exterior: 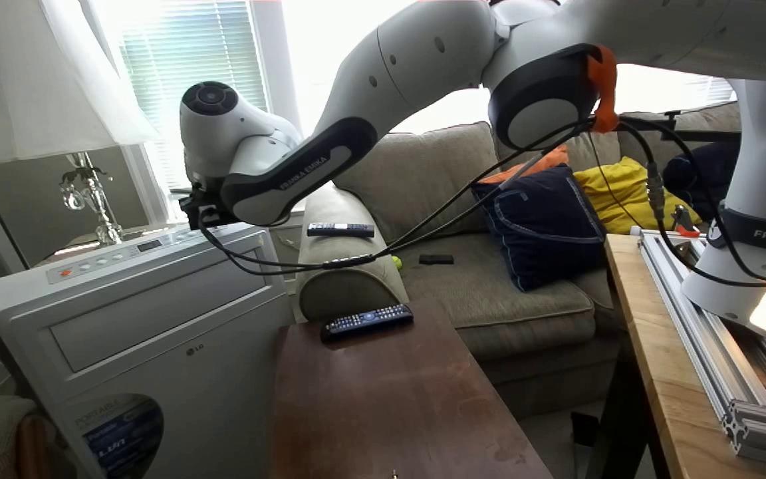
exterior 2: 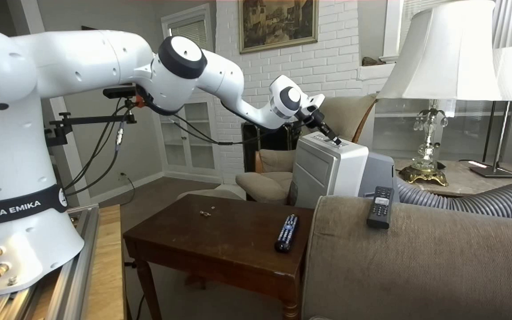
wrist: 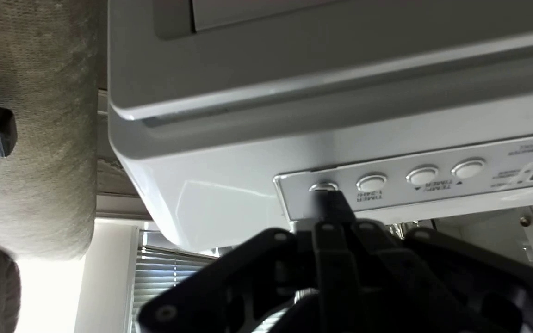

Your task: Press the button on the far right side of the air conditioner.

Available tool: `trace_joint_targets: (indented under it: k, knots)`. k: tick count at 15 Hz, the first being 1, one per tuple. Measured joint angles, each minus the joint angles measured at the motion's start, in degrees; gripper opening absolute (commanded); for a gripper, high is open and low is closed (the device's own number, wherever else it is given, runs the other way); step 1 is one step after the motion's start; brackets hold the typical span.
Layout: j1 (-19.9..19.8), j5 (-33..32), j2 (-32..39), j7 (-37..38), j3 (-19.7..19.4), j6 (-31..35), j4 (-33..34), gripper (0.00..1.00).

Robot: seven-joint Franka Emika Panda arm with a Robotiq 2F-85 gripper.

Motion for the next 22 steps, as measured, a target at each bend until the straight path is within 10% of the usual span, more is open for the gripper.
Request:
trace_joint_targets:
  k: [22]
  knots:
    - [1.96, -0.08, 4.66, 6.74, -7.27, 0.56, 3.71, 0.0]
